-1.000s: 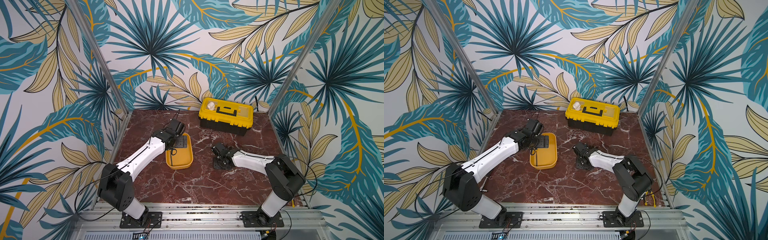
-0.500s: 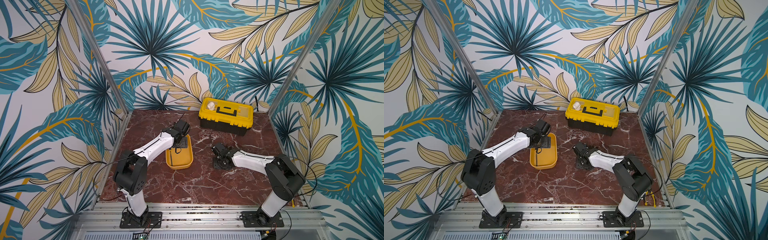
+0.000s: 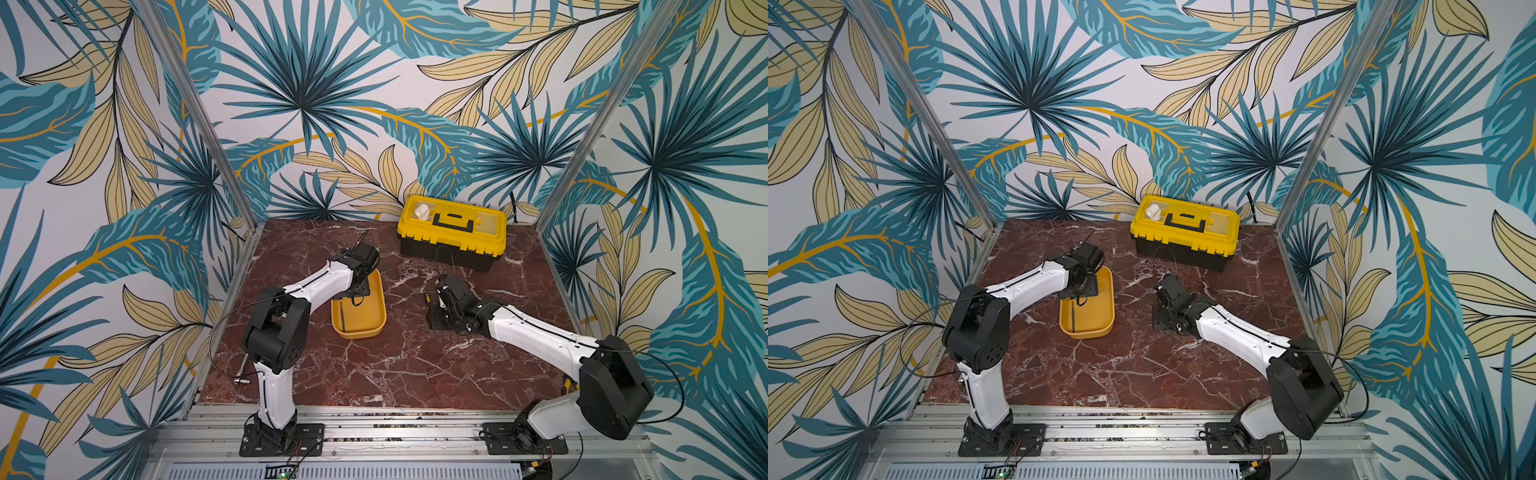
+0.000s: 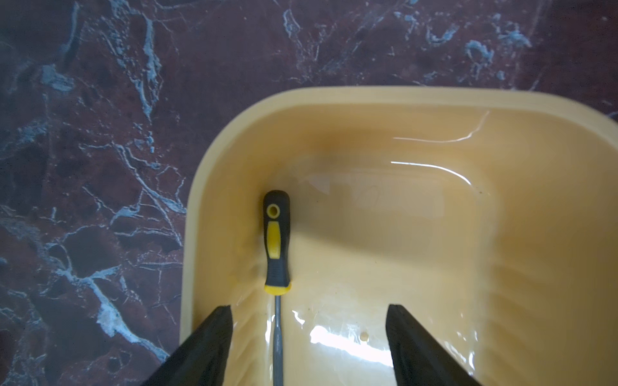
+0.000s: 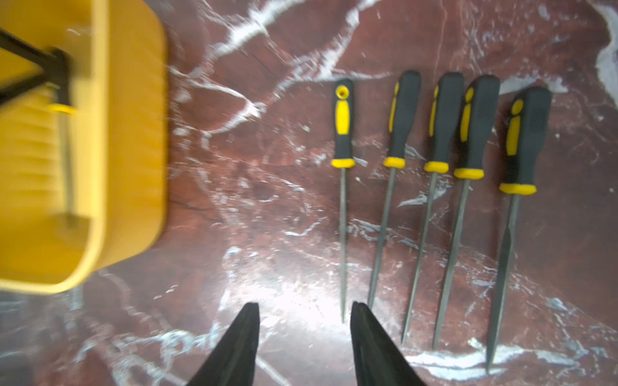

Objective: Take the file tool out of the storage box
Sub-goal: Place the file tool at the center of the board.

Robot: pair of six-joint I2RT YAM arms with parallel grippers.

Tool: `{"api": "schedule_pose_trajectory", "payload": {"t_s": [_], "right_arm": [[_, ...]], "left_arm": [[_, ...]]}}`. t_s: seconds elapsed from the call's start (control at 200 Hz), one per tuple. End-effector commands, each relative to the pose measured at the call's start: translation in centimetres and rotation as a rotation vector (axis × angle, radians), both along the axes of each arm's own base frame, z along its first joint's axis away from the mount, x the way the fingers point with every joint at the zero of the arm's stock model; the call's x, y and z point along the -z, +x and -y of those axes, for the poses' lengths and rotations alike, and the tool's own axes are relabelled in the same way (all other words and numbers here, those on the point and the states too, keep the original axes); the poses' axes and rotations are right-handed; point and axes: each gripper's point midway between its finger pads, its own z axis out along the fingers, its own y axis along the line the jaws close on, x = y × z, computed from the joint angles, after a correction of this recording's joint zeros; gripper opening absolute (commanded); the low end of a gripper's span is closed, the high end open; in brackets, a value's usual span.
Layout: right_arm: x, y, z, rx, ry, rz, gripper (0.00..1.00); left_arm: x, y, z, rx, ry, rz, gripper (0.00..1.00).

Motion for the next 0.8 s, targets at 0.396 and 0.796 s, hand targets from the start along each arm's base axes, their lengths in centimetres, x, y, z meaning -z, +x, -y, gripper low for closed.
{"api": "schedule_pose_trajectory", "payload": {"t_s": [0.396, 0.796], "right_arm": [[-4.7, -3.3, -1.8, -0.170, 0.175, 0.036, 0.83], [-4.6, -3.9, -1.3, -0.167, 0.180, 0.045, 0.85]], "left_arm": [[1.5, 2.8, -1.3, -0.105, 0.050, 0.013, 0.68], [3.3, 3.3, -2.2, -0.131, 0.095, -0.007, 0.62]]}}
